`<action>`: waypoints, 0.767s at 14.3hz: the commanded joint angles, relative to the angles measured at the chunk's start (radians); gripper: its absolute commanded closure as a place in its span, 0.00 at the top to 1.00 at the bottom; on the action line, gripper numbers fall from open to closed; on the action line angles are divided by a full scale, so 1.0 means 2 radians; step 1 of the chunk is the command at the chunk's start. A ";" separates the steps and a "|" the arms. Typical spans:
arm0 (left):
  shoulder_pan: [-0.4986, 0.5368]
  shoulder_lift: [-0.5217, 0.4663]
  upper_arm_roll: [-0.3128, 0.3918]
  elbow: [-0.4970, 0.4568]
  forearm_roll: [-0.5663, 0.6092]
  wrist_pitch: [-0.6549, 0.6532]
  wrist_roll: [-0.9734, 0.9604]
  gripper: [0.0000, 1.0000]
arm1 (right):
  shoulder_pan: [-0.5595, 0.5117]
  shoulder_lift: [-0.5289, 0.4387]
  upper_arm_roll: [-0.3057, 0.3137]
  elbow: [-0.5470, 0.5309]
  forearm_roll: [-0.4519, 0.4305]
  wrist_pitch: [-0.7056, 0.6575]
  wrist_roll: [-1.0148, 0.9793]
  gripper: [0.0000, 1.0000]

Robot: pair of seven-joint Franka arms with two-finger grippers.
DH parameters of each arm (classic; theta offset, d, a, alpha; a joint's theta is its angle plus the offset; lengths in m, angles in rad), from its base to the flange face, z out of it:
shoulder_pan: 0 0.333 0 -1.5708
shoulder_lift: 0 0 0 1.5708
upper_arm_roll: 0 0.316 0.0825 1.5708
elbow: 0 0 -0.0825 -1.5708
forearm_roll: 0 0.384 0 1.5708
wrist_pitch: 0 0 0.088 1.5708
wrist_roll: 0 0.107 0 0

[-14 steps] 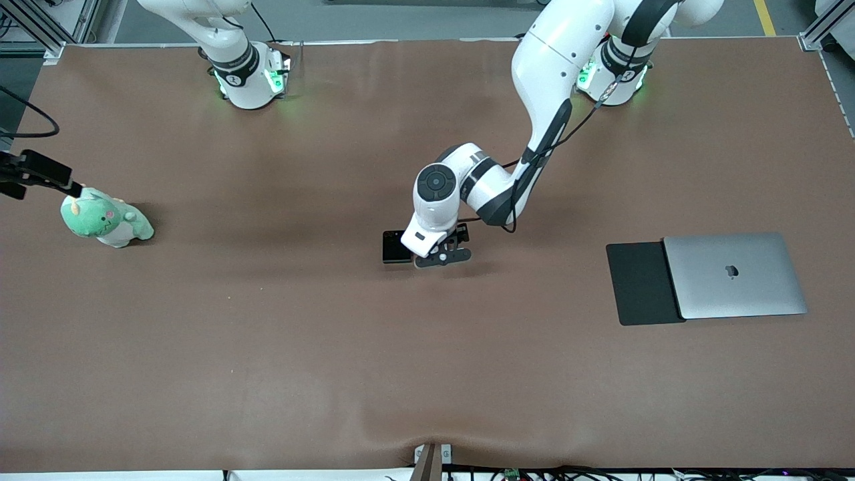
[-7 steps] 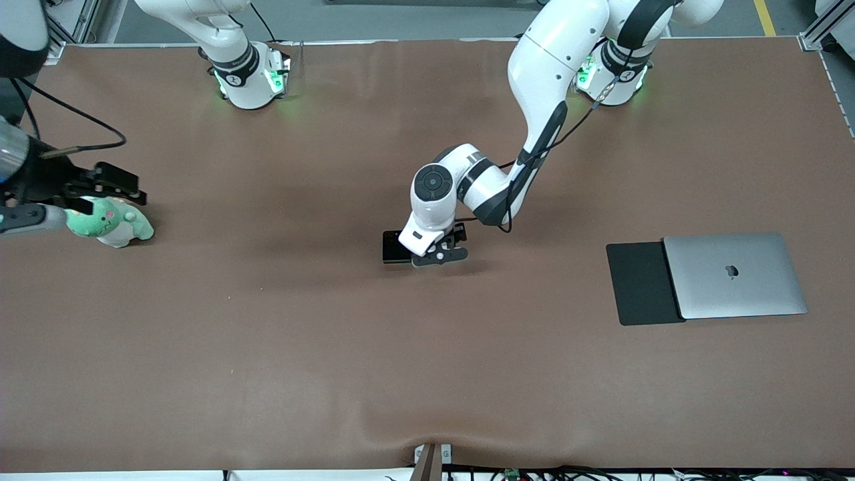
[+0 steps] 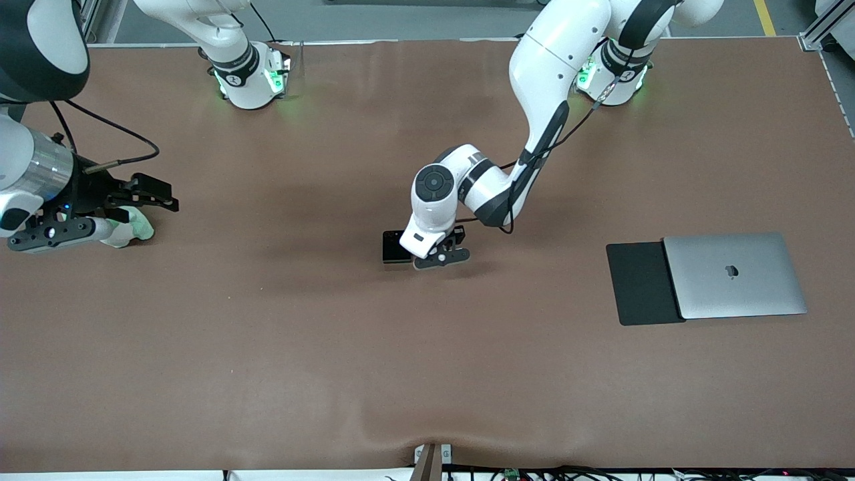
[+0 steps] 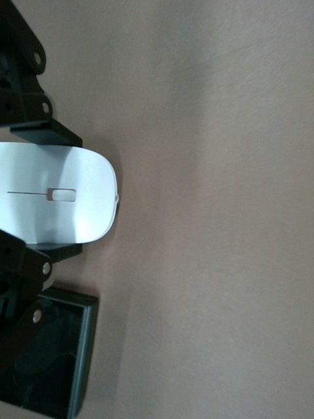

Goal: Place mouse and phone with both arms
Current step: 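Carry the mouse to the pad while the right gripper reaches the phone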

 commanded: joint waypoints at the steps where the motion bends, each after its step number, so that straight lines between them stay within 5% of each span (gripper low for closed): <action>1: 0.006 -0.034 0.004 -0.006 0.012 -0.038 -0.007 0.00 | 0.009 -0.002 -0.003 -0.011 0.008 0.018 -0.003 1.00; 11: 0.111 -0.185 0.003 -0.147 0.022 -0.058 0.116 0.00 | 0.073 0.003 -0.003 -0.070 0.028 0.087 0.058 1.00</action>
